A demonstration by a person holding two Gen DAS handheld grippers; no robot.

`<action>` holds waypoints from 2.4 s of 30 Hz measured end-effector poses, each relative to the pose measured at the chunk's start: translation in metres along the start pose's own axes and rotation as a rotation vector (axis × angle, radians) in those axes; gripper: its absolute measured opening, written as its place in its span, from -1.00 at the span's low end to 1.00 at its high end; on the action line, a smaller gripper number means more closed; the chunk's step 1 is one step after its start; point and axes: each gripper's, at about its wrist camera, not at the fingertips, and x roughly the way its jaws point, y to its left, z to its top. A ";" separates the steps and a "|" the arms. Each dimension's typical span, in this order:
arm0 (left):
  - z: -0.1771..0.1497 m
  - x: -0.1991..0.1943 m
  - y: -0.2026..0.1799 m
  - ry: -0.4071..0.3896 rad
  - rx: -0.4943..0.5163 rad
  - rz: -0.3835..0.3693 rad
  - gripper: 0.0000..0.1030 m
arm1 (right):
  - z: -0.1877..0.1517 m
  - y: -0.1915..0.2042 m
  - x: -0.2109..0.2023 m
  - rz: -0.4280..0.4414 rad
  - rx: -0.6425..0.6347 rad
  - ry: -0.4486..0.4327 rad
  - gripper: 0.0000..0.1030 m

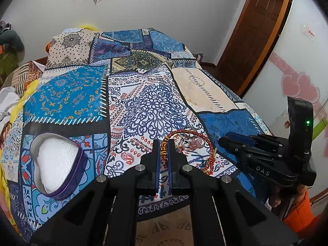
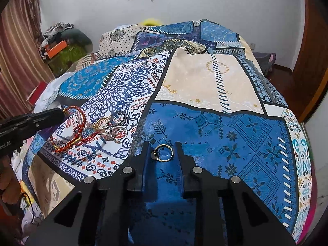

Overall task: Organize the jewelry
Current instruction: 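Grasp the red-gold bracelet with the left tool while the right tool grasps the gold ring, then carry the bracelet in the left tool and the ring in the right tool to the heart tin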

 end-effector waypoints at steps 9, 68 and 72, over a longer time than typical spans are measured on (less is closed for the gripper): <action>0.003 -0.028 0.001 -0.053 -0.009 0.013 -0.90 | 0.009 0.015 -0.023 0.001 -0.016 -0.048 -0.62; -0.025 -0.039 0.160 -0.049 -0.147 0.147 -0.90 | 0.057 0.209 0.056 0.208 -0.249 0.044 -0.61; -0.026 -0.027 0.161 -0.017 -0.141 0.137 -0.90 | 0.054 0.208 0.069 0.229 -0.255 0.097 -0.61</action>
